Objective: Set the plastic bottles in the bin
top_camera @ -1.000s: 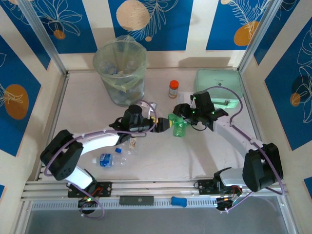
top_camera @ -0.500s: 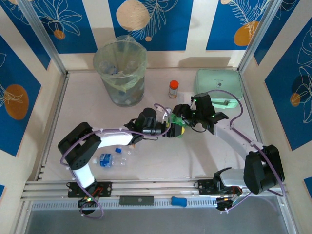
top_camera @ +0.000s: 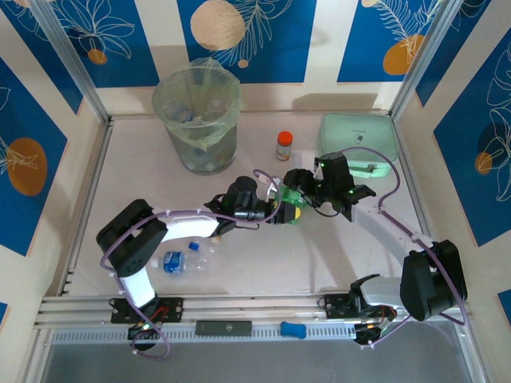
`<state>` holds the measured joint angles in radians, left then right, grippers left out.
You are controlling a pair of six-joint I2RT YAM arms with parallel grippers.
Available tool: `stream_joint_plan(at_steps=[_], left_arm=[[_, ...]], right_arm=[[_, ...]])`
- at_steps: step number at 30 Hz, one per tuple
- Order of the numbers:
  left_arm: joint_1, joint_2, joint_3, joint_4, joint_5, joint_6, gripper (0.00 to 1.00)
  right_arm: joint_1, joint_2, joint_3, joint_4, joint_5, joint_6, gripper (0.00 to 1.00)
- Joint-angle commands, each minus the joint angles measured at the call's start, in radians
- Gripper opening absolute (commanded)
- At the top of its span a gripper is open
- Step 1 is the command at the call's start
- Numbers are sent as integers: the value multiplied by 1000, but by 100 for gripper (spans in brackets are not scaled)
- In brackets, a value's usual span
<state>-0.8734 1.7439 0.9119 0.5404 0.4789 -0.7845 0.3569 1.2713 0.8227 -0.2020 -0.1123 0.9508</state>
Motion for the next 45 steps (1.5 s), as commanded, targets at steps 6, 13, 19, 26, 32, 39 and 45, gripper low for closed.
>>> stream_joint_plan(at_steps=[6, 13, 19, 26, 32, 39, 45], left_arm=[[45, -69, -39, -21, -62, 13, 60], [147, -170, 5, -137, -49, 86, 60], [234, -250, 208, -422, -70, 273, 61], [345, -251, 475, -663, -113, 464, 62], [465, -243, 584, -720, -199, 581, 63], [597, -142, 763, -862, -266, 685, 62], [661, -35, 936, -1005, -321, 759, 62]], right_arm=[[-90, -123, 19, -95, 17, -41, 85], [-137, -174, -26, -120, 20, -52, 86], [-130, -146, -58, -61, -16, -21, 86], [-103, -100, -38, -47, -31, -28, 86], [-91, -108, -34, -60, -17, -41, 86], [-82, -124, -35, -85, -5, -62, 86], [-83, -150, -52, -94, 12, -70, 86]])
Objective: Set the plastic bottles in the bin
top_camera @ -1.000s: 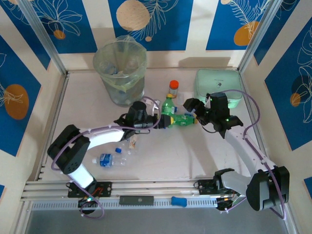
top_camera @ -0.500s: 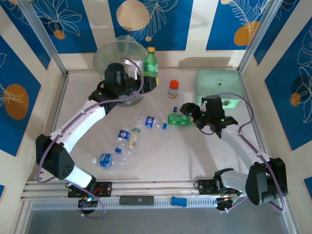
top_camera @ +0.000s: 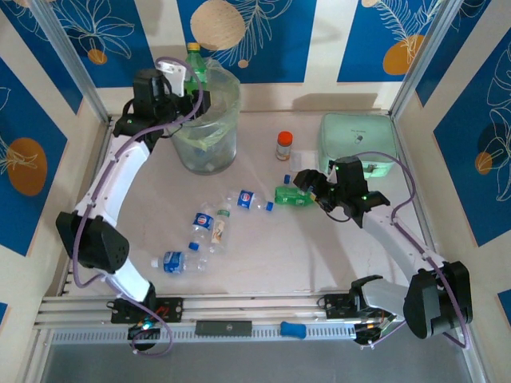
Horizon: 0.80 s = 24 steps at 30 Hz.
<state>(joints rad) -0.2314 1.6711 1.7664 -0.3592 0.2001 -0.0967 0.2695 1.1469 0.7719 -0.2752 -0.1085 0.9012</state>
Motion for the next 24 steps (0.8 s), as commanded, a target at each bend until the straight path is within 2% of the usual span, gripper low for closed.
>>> stream_joint_plan(at_steps=[1, 9, 19, 21, 23, 24], left_arm=[[23, 63, 122, -143, -51, 87, 62], [29, 258, 409, -448, -162, 239, 64], [29, 298, 415, -464, -195, 271, 69], [28, 297, 416, -460, -195, 268, 77], [29, 294, 416, -458, -200, 262, 95], [28, 291, 416, -458, -202, 258, 100]], right_arm=[[3, -28, -1, -25, 10, -23, 86], [0, -44, -1, -45, 24, -36, 86], [5, -41, 11, -51, 22, -35, 86], [7, -42, 10, -53, 23, -35, 86], [9, -42, 11, -50, 24, -32, 86], [11, -42, 9, -49, 24, -33, 86]])
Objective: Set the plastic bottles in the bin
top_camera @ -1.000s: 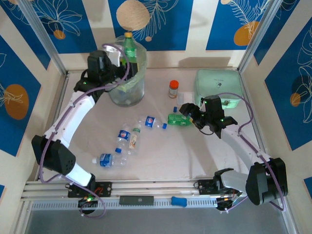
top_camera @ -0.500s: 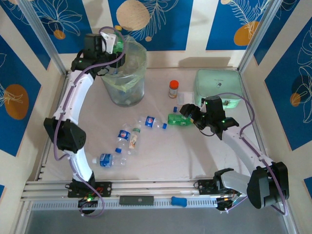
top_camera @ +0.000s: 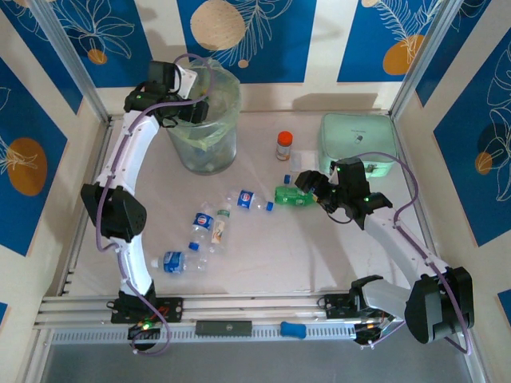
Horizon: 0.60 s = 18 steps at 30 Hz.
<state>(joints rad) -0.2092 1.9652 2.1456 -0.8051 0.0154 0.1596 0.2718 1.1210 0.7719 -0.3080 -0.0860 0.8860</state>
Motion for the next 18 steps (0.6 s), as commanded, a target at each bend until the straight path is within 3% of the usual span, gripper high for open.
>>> stream_joint_plan(at_steps=[1, 10, 18], left_arm=[[6, -8, 36, -13, -18, 0, 99], [7, -118, 5, 3, 3, -73, 99], [5, -444, -396, 215, 74, -216, 99]], right_arm=[[12, -16, 10, -16, 2, -18, 86], [22, -19, 12, -19, 9, -23, 86], [40, -19, -8, 2, 24, -30, 86]])
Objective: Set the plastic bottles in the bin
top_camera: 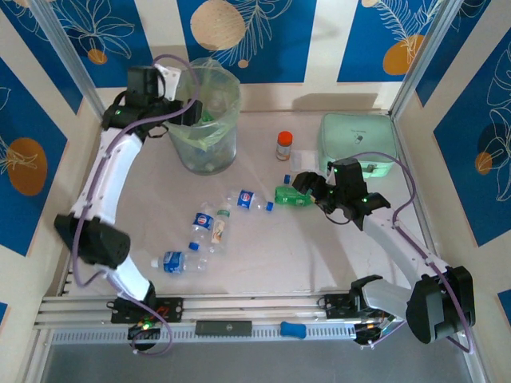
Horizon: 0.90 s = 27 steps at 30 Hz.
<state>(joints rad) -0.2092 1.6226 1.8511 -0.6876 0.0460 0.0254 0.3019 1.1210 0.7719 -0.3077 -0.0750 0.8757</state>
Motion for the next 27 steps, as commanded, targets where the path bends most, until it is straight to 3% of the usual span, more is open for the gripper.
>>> stream_joint_plan(at_steps=[1, 4, 7, 10, 19, 27], left_arm=[[5, -145, -158, 114, 48, -101, 99], [5, -264, -319, 133, 34, -156, 99], [6, -370, -474, 129, 36, -221, 99], [6, -460, -618, 126, 52, -296, 99], [10, -646, -985, 268, -3, -530, 99], [106, -641, -1096, 366, 25, -636, 99]], right_arm=[[13, -18, -15, 12, 11, -20, 86], [21, -14, -26, 42, 4, -23, 89], [40, 2, -24, 75, -2, -33, 99], [94, 37, 0, 111, -13, -69, 99], [405, 221, 133, 186, -40, -246, 99], [688, 455, 329, 149, -69, -425, 97]])
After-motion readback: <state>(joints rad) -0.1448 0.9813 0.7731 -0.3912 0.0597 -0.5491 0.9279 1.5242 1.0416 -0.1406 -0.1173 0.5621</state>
